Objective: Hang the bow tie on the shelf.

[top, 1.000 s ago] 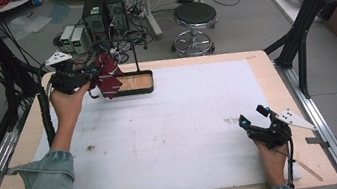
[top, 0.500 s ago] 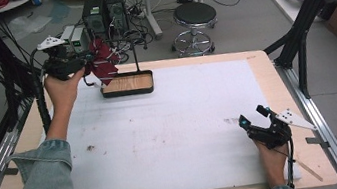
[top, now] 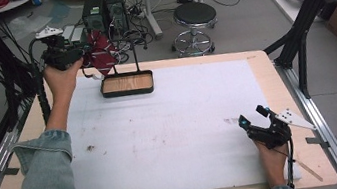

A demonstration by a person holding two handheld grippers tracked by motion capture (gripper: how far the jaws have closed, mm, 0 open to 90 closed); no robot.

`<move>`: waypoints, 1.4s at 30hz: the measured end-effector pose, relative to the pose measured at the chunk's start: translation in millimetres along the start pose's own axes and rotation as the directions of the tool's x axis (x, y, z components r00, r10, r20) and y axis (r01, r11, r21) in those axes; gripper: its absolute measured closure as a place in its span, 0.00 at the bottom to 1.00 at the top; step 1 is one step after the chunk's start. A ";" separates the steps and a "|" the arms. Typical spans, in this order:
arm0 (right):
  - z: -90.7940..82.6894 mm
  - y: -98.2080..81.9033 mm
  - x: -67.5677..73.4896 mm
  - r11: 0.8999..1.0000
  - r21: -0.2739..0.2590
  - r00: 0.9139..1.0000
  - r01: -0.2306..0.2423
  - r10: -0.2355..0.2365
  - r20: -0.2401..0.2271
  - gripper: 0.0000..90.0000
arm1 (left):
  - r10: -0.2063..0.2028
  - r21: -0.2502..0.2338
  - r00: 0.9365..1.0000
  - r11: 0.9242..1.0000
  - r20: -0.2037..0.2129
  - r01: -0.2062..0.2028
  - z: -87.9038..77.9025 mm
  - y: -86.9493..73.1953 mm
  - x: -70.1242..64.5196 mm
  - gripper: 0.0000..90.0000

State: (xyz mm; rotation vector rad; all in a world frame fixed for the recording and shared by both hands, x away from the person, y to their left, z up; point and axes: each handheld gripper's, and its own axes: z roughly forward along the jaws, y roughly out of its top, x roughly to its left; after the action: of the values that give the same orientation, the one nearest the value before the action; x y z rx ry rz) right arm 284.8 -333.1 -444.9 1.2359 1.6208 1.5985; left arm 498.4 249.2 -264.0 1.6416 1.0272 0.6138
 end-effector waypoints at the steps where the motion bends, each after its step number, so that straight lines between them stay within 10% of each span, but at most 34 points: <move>1: 0.0 0.0 -0.1 1.000 0.001 1.000 0.006 -0.006 0.001 0.13 | 0.000 0.000 1.000 1.000 -0.002 0.000 1.1 0.9 1.5 0.85; 21: 0.4 -0.3 0.4 1.000 0.008 1.000 0.003 -0.003 0.003 0.13 | -0.070 0.052 0.995 0.996 -0.072 0.073 7.1 -18.1 45.0 0.85; 42: 0.7 -0.4 0.6 1.000 0.009 1.000 0.005 -0.005 0.004 0.13 | -0.080 0.135 0.994 0.987 -0.080 0.090 35.0 -52.2 44.1 0.85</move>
State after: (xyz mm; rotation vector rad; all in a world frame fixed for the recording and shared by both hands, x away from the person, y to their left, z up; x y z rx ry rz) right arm 285.1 -332.2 -445.2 1.2375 1.6295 1.5864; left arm 532.0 273.4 -328.7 1.6952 1.2110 0.5604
